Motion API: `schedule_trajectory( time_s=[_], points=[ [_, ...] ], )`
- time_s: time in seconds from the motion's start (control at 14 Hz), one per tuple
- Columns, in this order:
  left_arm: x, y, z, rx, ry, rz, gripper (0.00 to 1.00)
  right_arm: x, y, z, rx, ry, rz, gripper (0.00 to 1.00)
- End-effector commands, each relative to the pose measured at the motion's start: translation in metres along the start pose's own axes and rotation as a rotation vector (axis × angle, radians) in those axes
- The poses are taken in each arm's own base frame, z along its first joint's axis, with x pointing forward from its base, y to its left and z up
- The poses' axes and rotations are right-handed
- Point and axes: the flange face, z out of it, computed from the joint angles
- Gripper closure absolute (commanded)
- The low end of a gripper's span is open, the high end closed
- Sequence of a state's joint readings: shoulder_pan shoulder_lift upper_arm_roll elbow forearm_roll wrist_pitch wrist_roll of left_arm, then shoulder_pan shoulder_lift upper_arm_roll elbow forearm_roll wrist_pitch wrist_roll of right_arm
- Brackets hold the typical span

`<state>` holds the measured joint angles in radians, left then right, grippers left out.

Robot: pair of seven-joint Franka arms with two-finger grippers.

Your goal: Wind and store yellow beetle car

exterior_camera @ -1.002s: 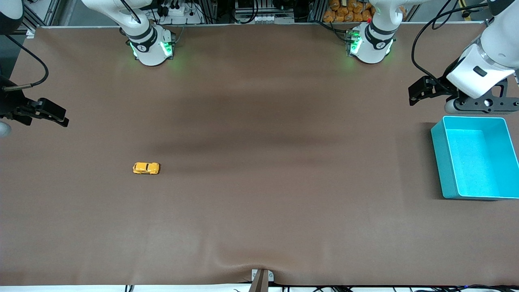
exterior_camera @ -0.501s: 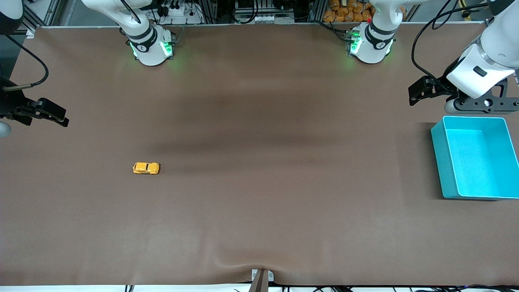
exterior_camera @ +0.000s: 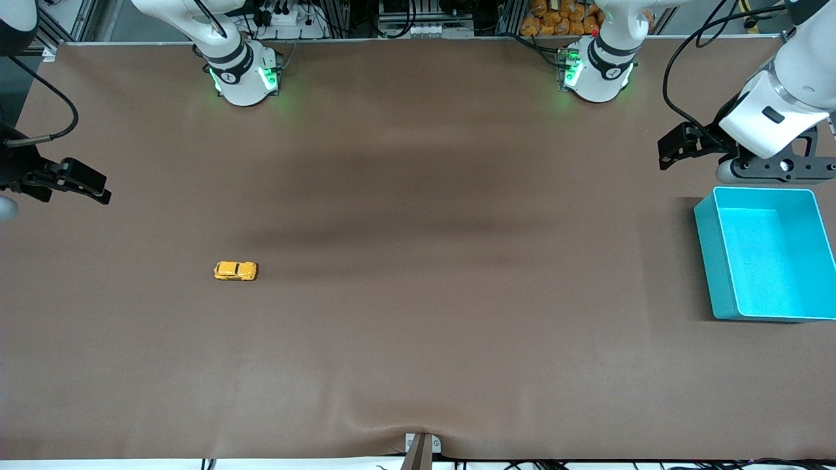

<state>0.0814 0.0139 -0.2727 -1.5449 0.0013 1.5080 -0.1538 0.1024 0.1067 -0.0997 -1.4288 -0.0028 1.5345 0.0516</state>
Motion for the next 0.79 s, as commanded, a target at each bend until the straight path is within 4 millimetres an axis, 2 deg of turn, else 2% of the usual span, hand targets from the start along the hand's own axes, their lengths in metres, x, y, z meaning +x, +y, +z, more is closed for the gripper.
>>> schedule_trajectory(
  time_s=[0.0,0.5,0.64,0.72],
  points=[
    [-0.002,-0.001,-0.004,0.025,0.015,-0.007,0.00,0.002,-0.004,0.001,0.015,0.002,0.001,0.00],
    [-0.002,-0.001,-0.004,0.025,0.015,-0.007,0.00,0.002,-0.004,0.001,0.018,0.000,0.004,0.00],
    [-0.002,-0.001,-0.004,0.025,0.015,-0.007,0.00,0.002,-0.006,0.005,0.042,-0.010,-0.001,0.00],
    [-0.002,-0.001,-0.004,0.025,0.015,-0.007,0.00,0.004,-0.012,0.016,0.043,-0.018,-0.011,0.00]
  ],
)
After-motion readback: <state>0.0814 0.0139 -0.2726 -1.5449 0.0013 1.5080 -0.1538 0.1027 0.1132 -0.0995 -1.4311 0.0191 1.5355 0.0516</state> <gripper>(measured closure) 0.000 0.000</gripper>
